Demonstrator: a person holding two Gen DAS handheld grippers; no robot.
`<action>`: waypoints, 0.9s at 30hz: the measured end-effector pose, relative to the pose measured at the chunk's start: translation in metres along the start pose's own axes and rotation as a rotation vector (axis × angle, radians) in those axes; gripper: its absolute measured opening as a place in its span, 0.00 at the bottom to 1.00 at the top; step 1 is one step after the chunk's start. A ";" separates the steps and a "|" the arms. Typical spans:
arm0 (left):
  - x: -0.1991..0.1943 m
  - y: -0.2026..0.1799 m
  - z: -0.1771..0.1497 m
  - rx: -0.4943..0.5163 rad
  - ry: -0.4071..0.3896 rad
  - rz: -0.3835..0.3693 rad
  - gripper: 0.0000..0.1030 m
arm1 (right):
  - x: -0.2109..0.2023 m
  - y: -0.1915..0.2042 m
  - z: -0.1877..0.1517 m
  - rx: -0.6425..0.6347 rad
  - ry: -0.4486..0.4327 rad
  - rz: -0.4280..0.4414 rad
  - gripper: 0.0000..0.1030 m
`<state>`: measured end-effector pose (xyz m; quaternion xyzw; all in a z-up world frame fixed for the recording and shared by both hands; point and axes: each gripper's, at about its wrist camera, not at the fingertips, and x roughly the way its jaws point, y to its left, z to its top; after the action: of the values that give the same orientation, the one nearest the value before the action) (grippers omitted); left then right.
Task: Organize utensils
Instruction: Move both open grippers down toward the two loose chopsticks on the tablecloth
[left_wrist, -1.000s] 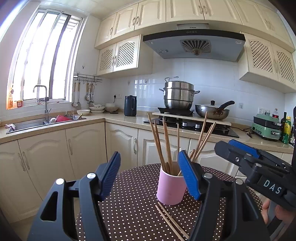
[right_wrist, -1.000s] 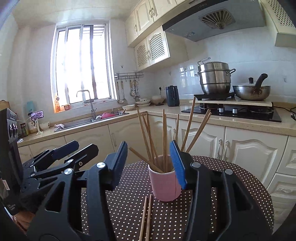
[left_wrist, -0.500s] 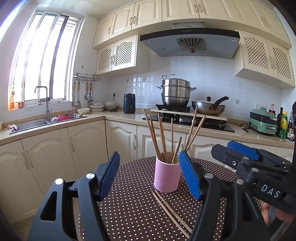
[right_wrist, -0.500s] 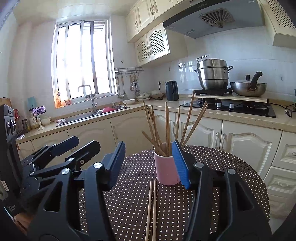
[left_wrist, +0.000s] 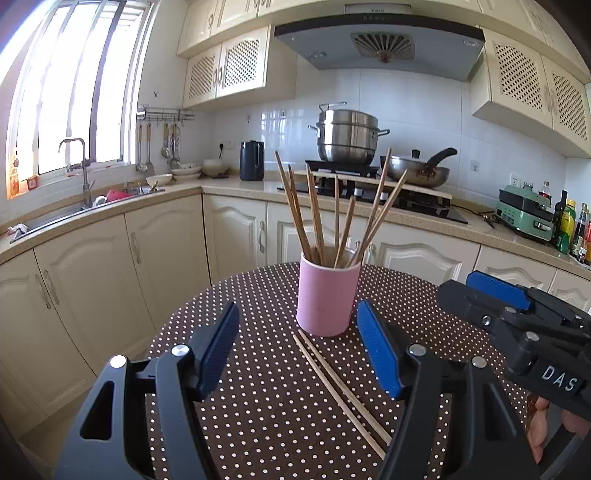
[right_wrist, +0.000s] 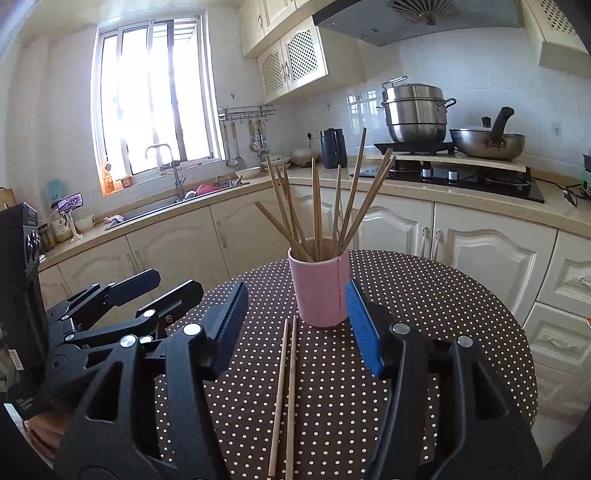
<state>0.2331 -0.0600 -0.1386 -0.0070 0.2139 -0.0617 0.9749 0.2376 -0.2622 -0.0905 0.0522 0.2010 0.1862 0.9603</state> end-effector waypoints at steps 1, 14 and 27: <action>0.005 0.000 -0.003 -0.007 0.020 -0.002 0.64 | 0.002 -0.003 -0.003 0.007 0.010 -0.005 0.53; 0.062 0.000 -0.035 -0.062 0.240 -0.012 0.64 | 0.030 -0.031 -0.036 0.077 0.144 -0.032 0.53; 0.090 -0.012 -0.055 -0.028 0.343 -0.009 0.64 | 0.045 -0.048 -0.053 0.137 0.201 -0.018 0.54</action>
<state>0.2896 -0.0825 -0.2252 -0.0111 0.3781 -0.0634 0.9235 0.2707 -0.2881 -0.1641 0.0971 0.3091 0.1677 0.9311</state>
